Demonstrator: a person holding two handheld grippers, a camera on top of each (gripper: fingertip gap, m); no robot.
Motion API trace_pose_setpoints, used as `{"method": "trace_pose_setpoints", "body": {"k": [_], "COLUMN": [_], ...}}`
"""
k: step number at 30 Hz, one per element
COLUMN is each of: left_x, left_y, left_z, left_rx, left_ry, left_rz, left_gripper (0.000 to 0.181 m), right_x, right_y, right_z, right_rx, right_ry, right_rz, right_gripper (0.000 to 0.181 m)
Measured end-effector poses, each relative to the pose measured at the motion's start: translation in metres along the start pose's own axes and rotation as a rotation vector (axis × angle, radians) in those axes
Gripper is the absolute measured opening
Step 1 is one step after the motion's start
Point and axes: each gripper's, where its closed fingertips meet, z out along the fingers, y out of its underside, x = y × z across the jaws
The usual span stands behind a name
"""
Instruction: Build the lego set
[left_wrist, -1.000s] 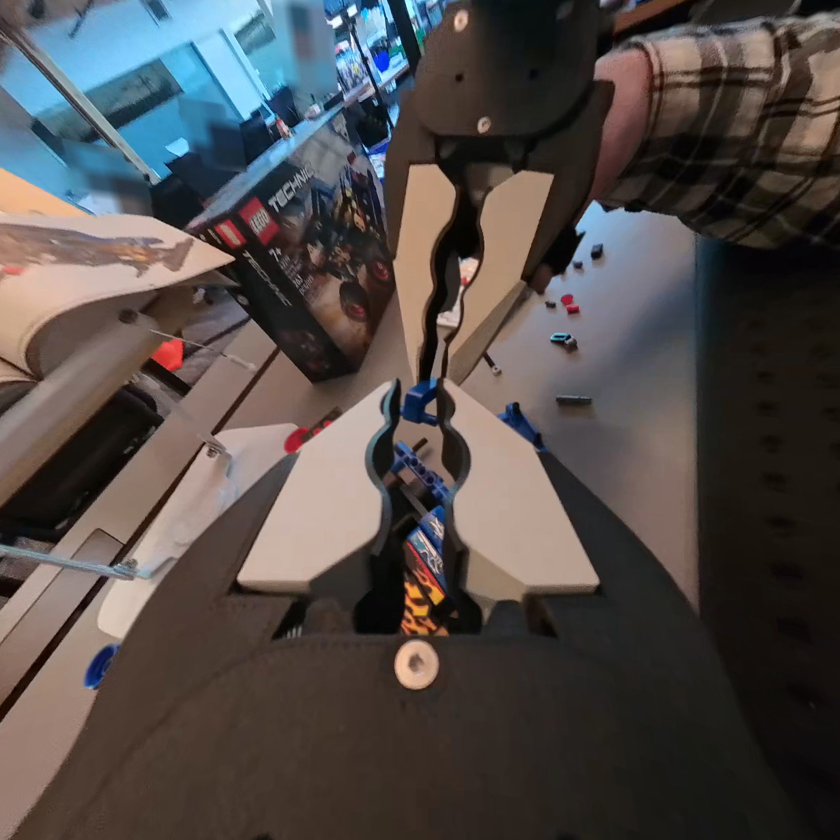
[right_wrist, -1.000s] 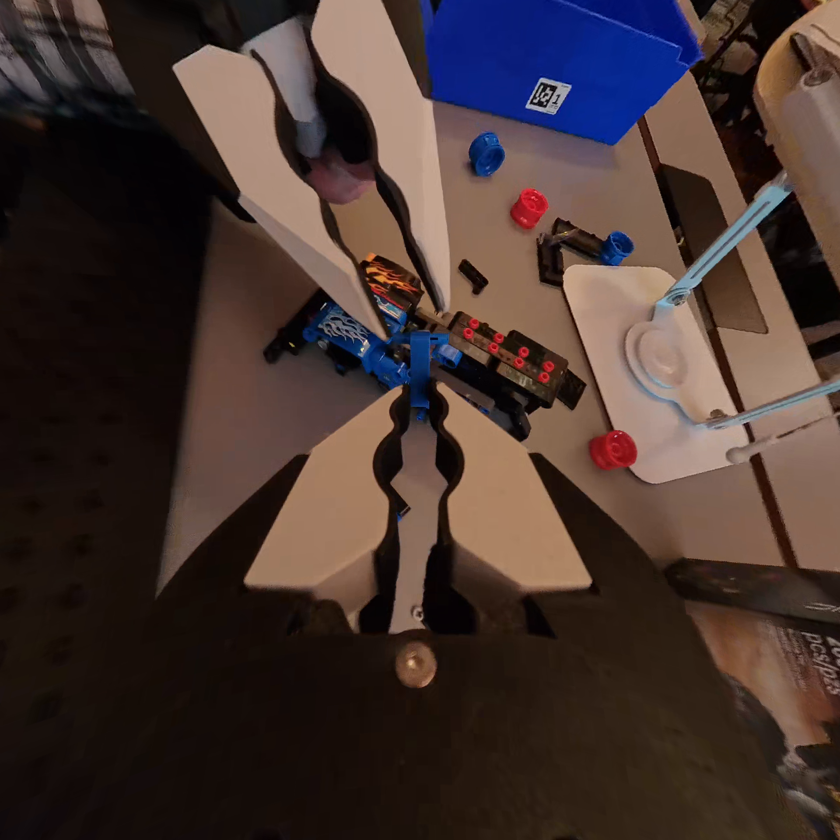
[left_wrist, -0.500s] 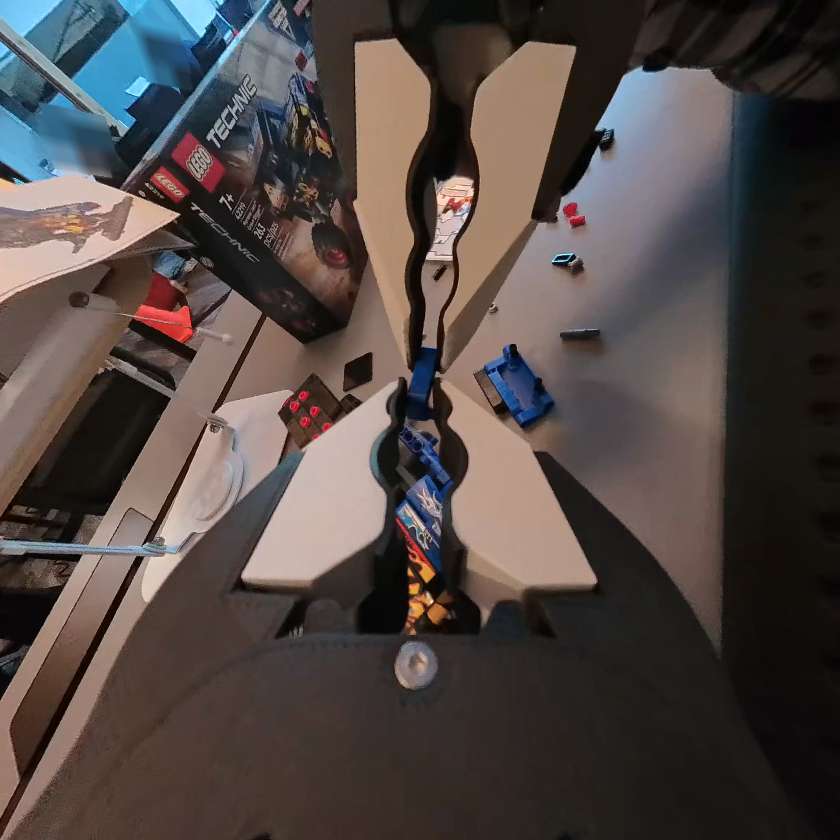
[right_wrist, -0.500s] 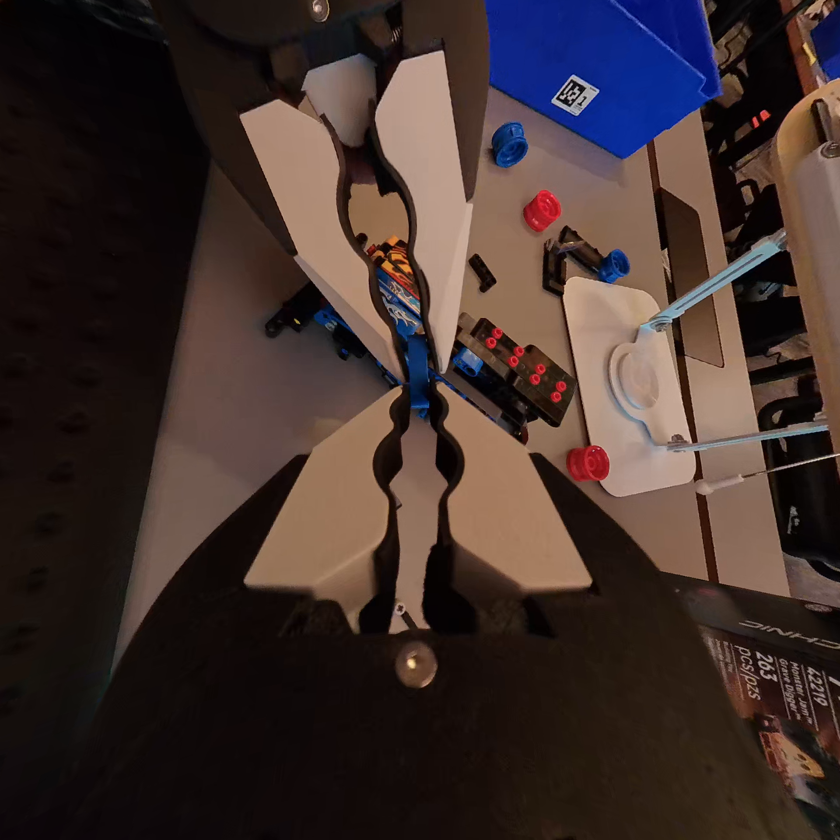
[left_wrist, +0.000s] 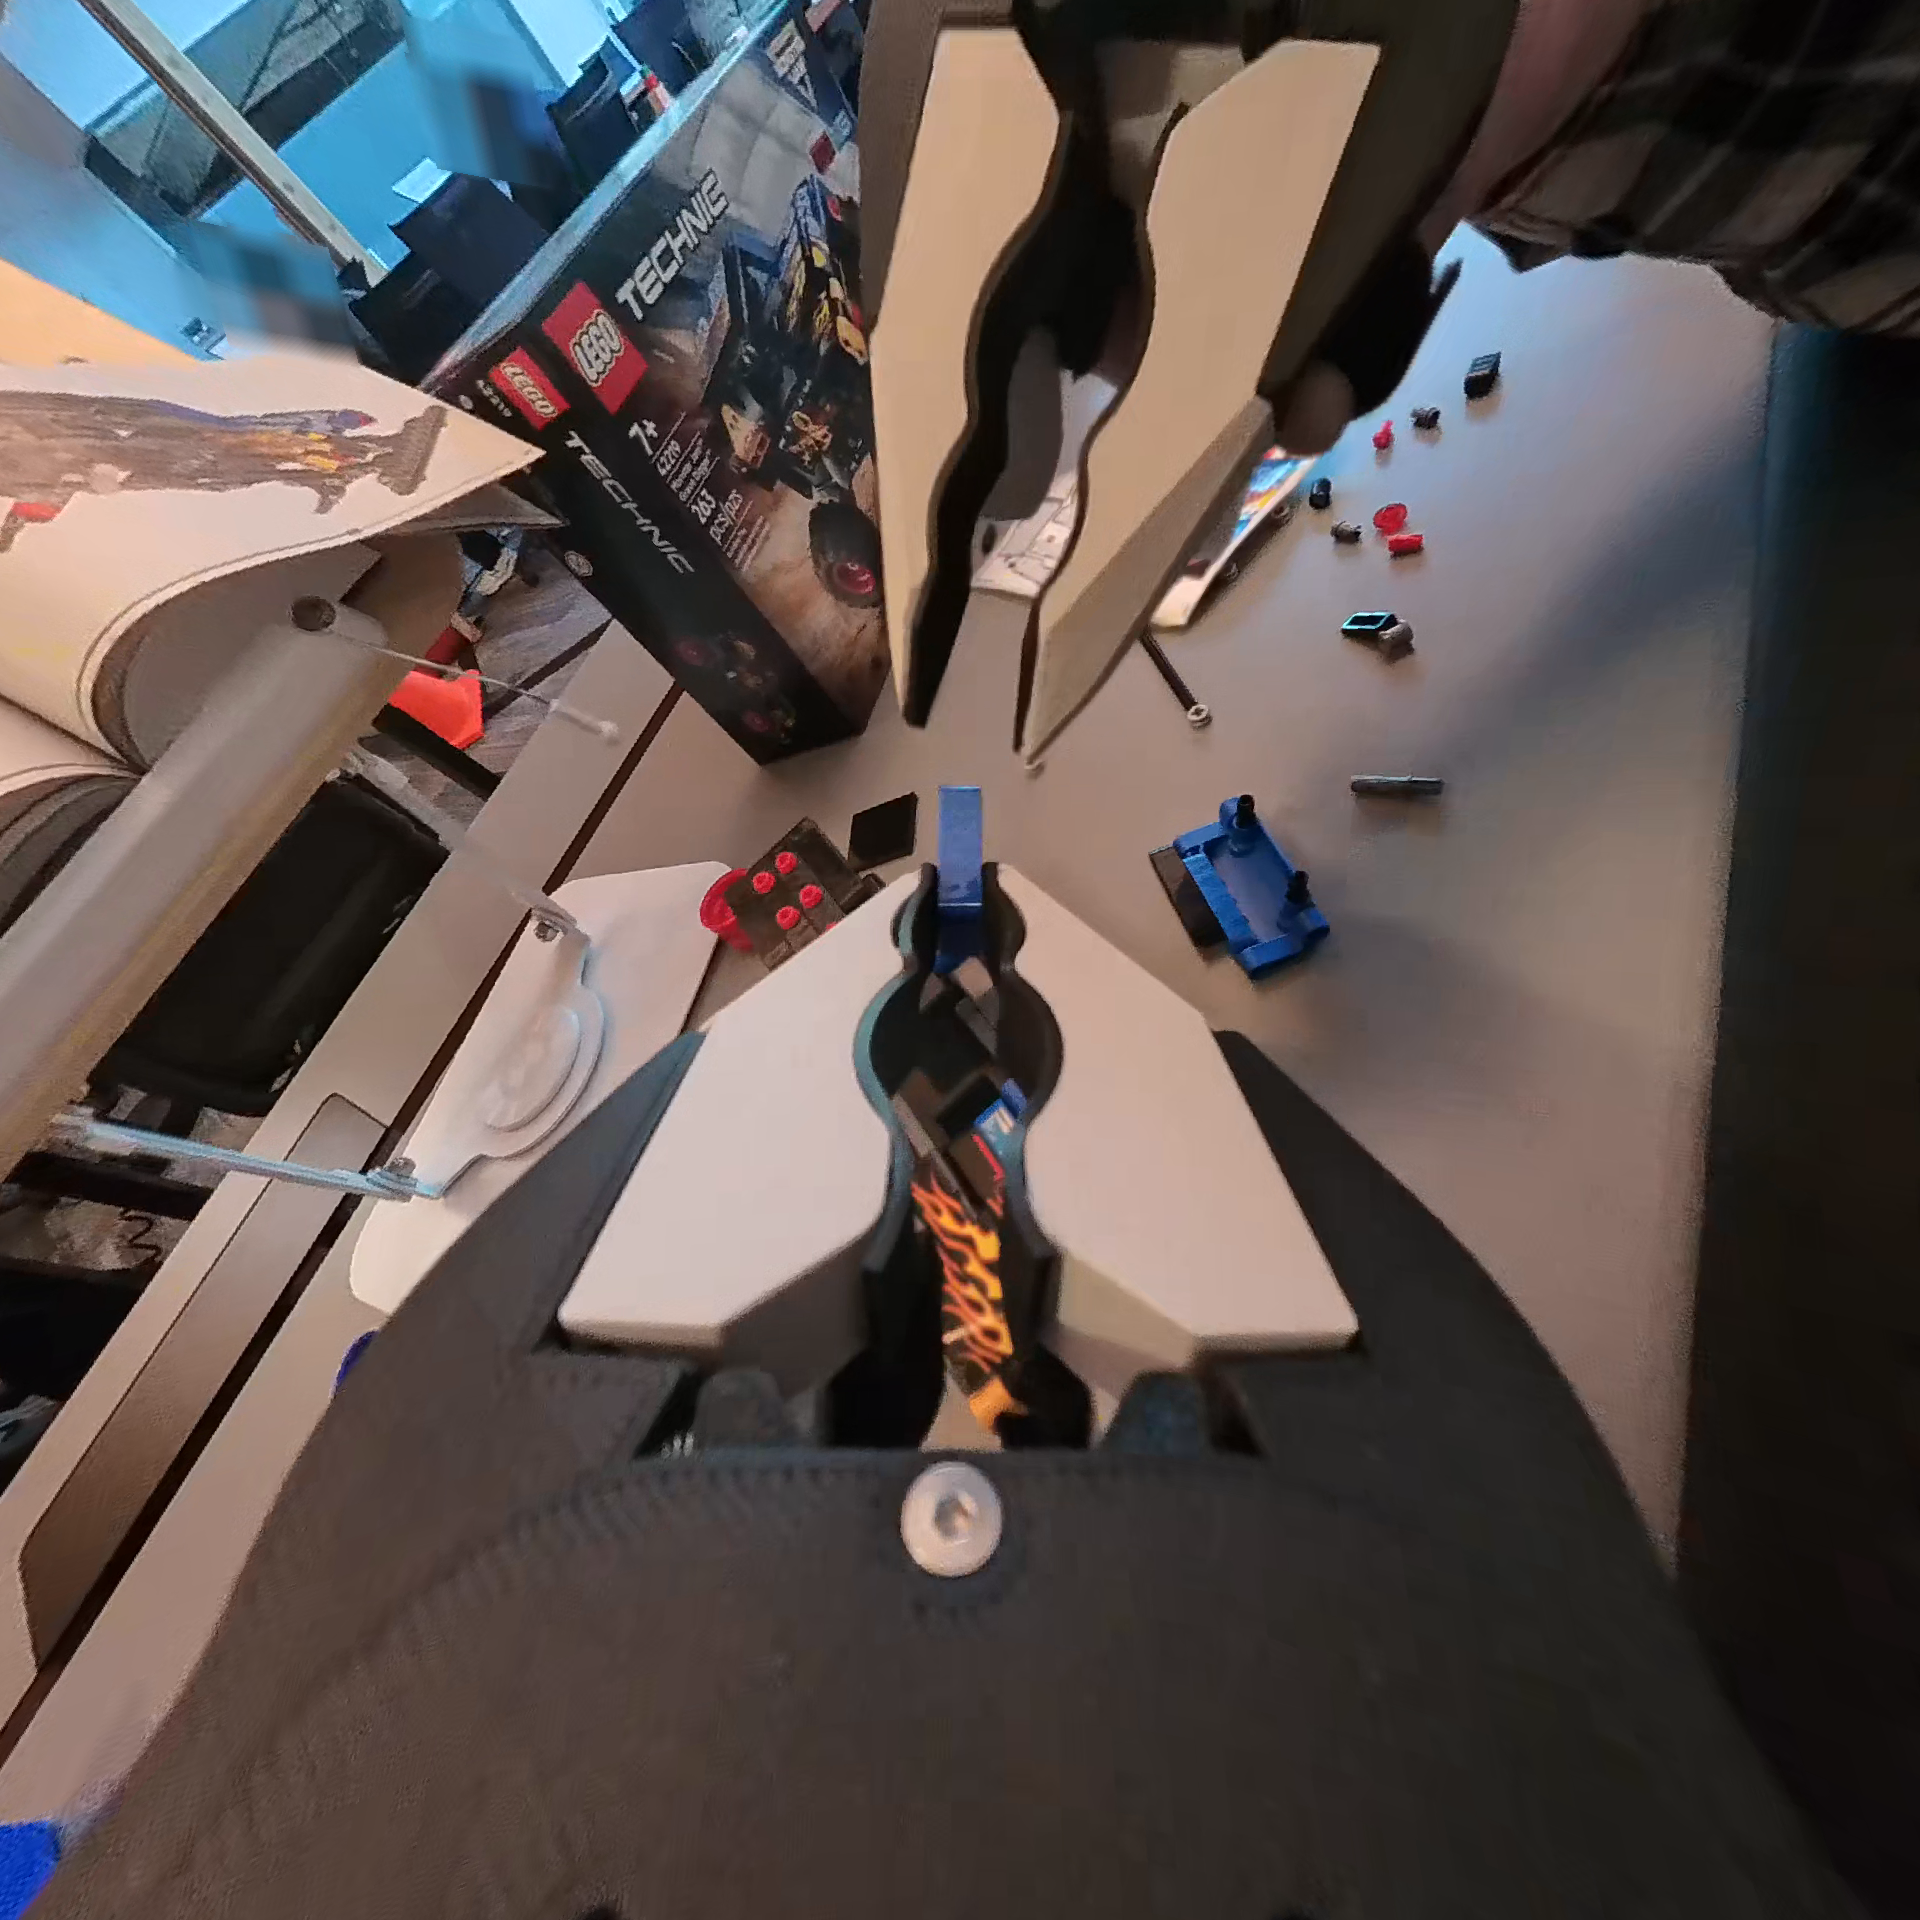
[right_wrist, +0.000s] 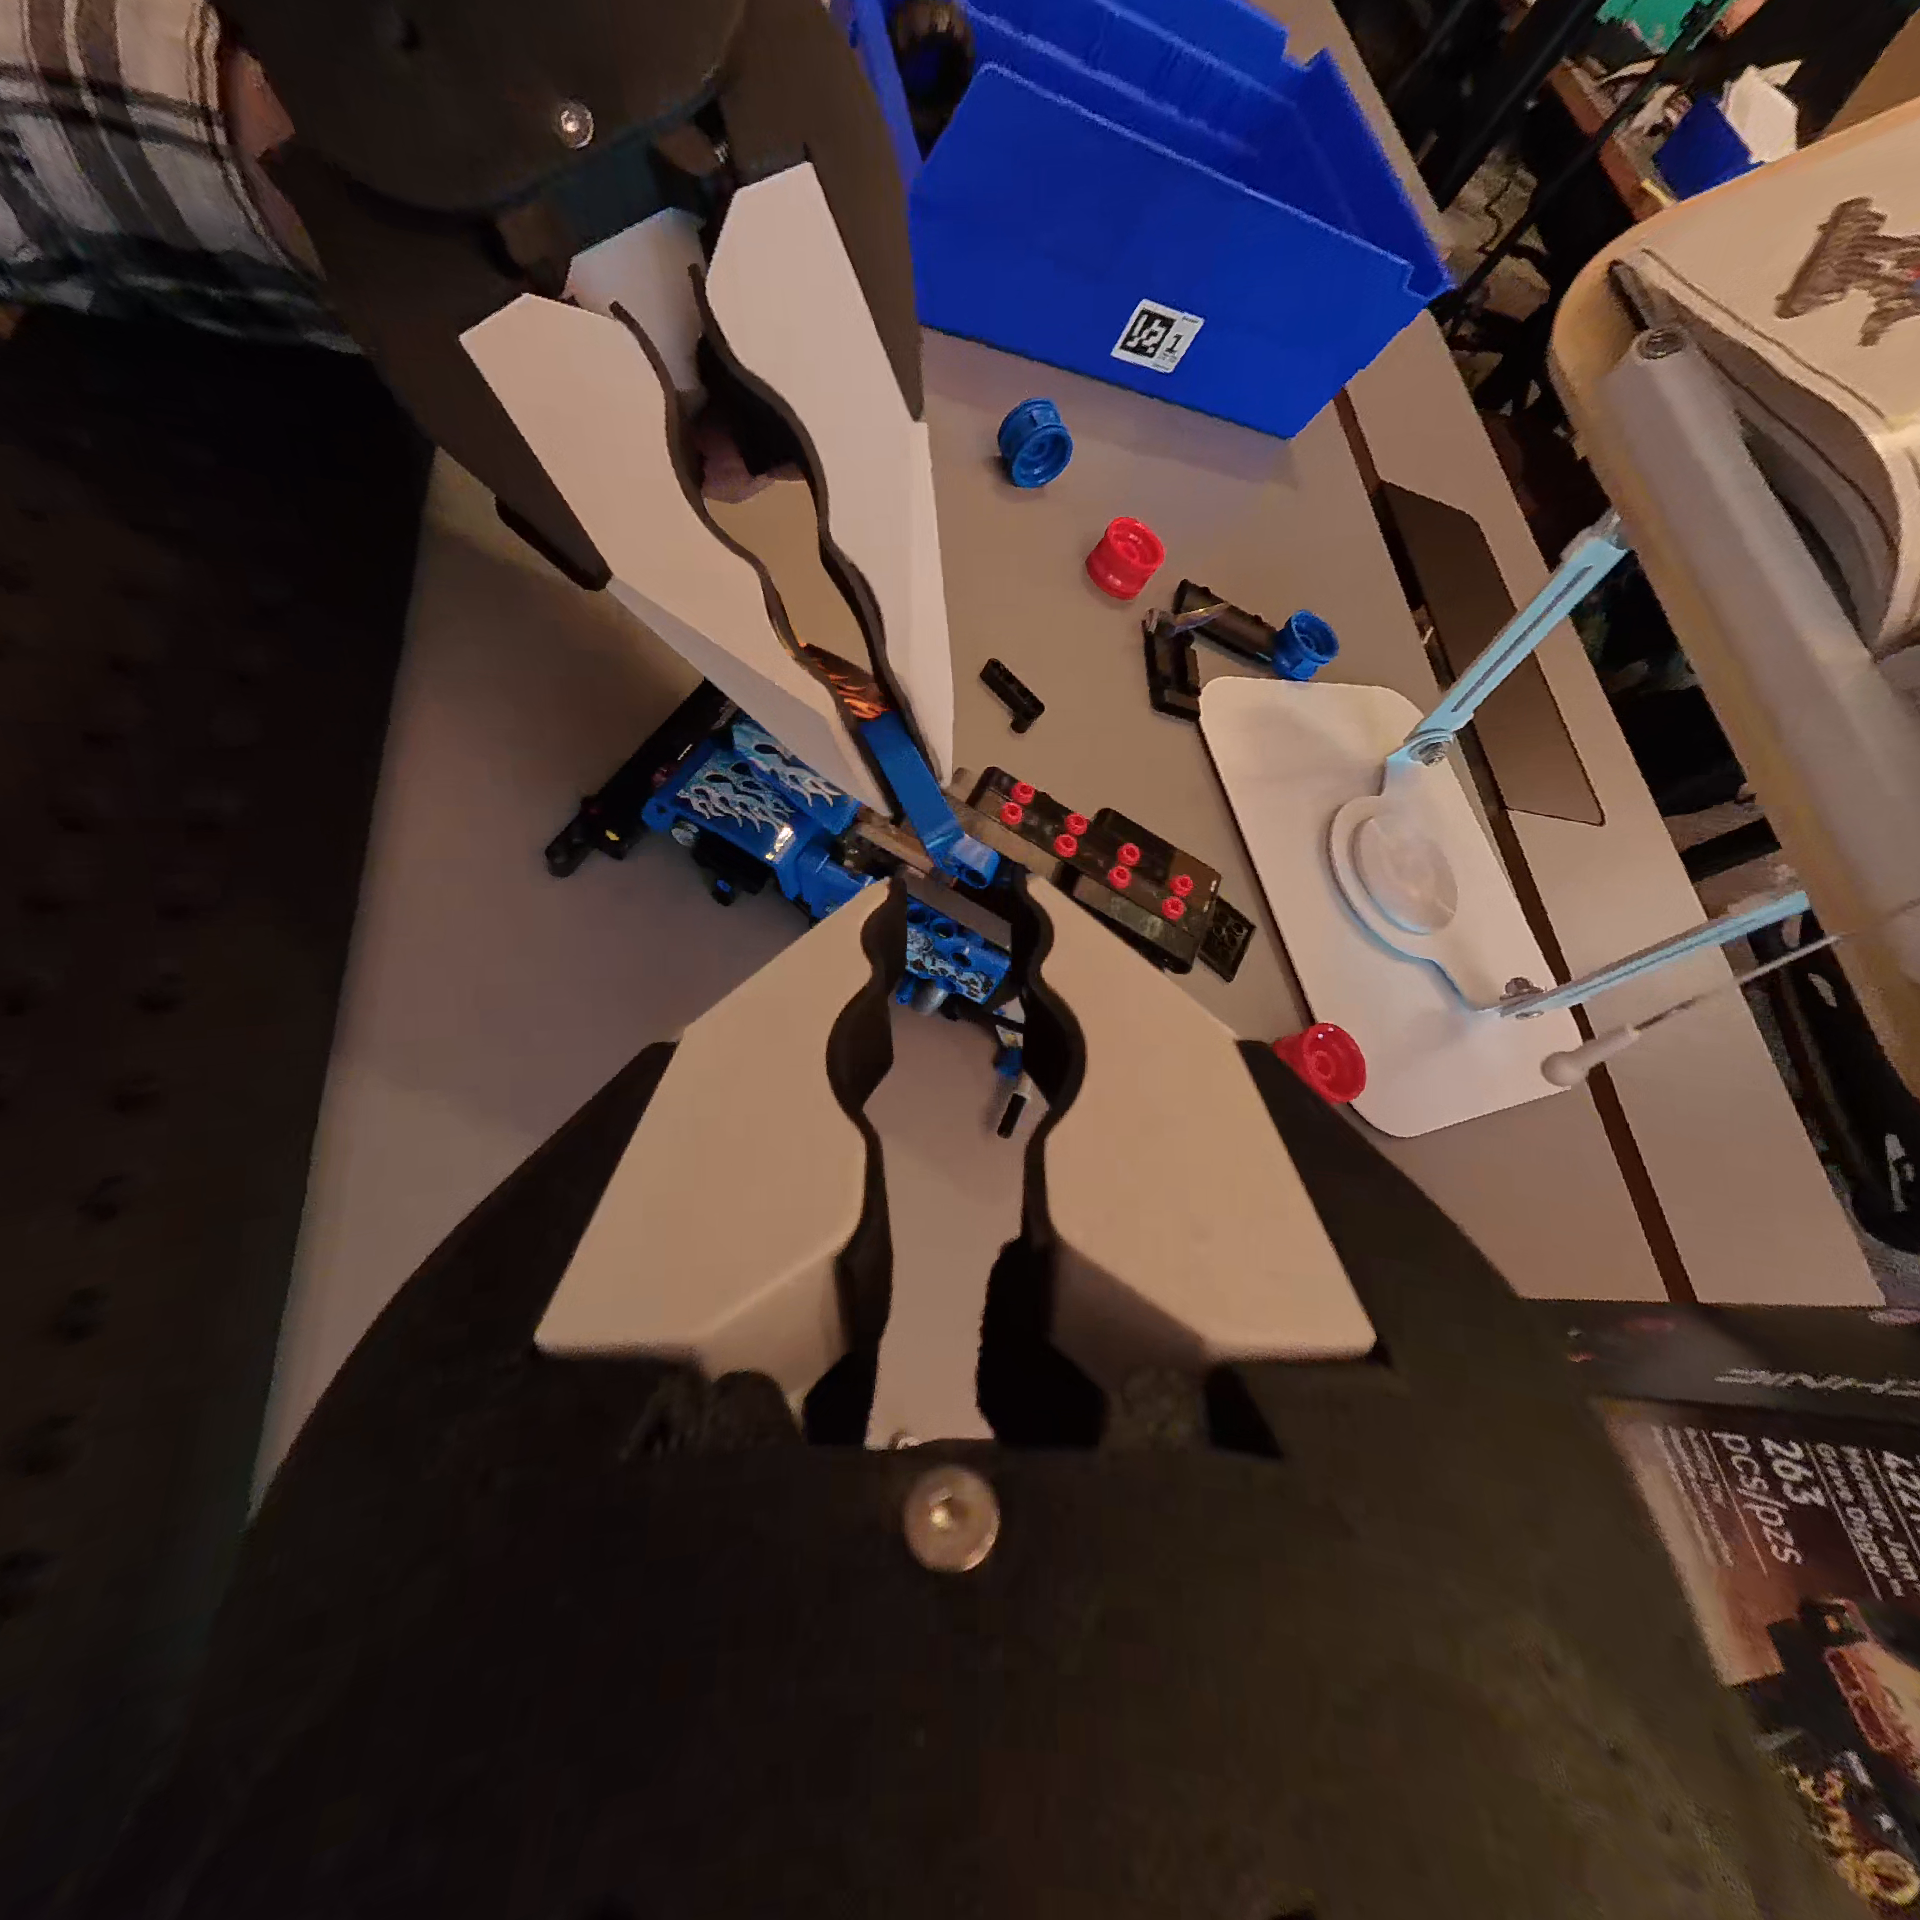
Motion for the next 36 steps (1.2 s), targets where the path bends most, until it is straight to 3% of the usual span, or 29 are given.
{"method": "trace_pose_setpoints", "body": {"k": [10,23,29,36], "left_x": [-0.01,-0.017,-0.006,0.018], "left_y": [0.004,0.017,0.014,0.003], "left_z": [-0.009,-0.016,-0.013,-0.01], "left_rx": [-0.006,-0.04,-0.034,-0.003], "left_ry": [-0.028,-0.043,-0.011,0.038], "left_rz": [-0.025,-0.056,-0.048,-0.007], "left_gripper": [0.006,0.006,0.006,0.006], "right_x": [0.016,-0.051,-0.074,-0.075], "right_y": [0.019,0.103,0.119,0.125], "right_z": [-0.03,-0.053,-0.044,-0.042], "right_rx": [-0.024,-0.329,-0.389,-0.374], "right_ry": [0.052,-0.06,-0.078,-0.088], "right_rz": [0.174,0.405,0.464,0.504], "right_gripper": [0.022,0.031,0.034,0.03]}}
